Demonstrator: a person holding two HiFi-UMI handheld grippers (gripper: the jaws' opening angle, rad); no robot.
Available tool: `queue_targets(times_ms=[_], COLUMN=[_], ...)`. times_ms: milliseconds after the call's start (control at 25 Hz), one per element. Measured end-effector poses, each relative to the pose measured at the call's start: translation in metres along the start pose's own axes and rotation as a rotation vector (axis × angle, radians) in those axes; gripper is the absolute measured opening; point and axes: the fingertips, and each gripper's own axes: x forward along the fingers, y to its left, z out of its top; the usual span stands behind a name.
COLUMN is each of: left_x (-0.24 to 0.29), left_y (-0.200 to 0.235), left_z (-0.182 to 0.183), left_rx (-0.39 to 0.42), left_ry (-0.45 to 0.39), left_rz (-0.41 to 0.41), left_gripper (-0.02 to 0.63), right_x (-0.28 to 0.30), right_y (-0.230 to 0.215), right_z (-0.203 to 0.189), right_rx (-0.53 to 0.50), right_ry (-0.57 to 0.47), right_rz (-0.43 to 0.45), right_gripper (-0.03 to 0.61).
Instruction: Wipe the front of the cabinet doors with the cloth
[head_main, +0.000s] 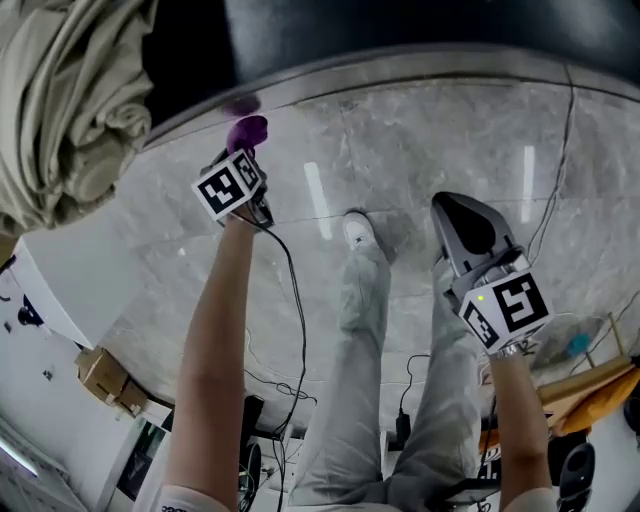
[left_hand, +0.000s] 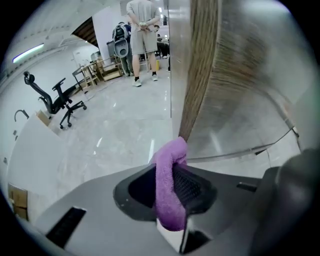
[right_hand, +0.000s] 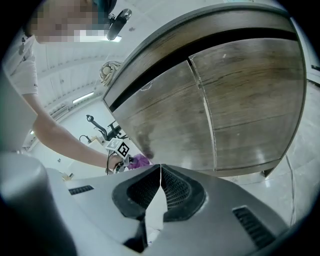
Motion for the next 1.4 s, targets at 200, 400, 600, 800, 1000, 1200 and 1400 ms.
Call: queue_targets(times_ms=[200,400,600,800,1000,1200,1400], left_x=[-0.014,-0.012,0.000,0.009,0.035,0.064,0.075], left_y=[0.008,-0.081,-0.225,-0.338,-0.375,-0.362,-0.307], left_z=[-0.039,-0.062,-0.051,-0.037,-0.027,-0.020,-0.009], left_rx=[0.016,-0.032,0.029,0.202,0.271,0.267,0.211], left_ry=[0.051,0.057,0.039,0.030,0.032,0.039,0.052], left_rz=[0.059,-0.075,-0.259,-0.381,-0.394,-0.375,-0.367], left_gripper=[0.087,0.087,0.087,0.087,0.088,0.087,0.086], right_x=[-0.015,-0.061,-0.115,-0.155,-0.175,-0.182,-0.164], right_y=[-0.007,-0.050,-0.109,-0.149,-0.167,-0.169,-0.153], right_z=[0.007,0.003,-0.010,-0.026,-0.058,-0.098,-0.103], right_rx=[-0.031,-0.080,-0.057,0.039,0.134,0.215,0.251], right_ry=[0.013,0.055,0.058,-0.010,-0.059,-0.078,-0.099], right_rz=[0.051,0.055,-0.025,-0.126,-0.225,-0.340,-0.388], right_gripper=[0.028,0.026,0.027,0.026,0.026,0.028,0.026])
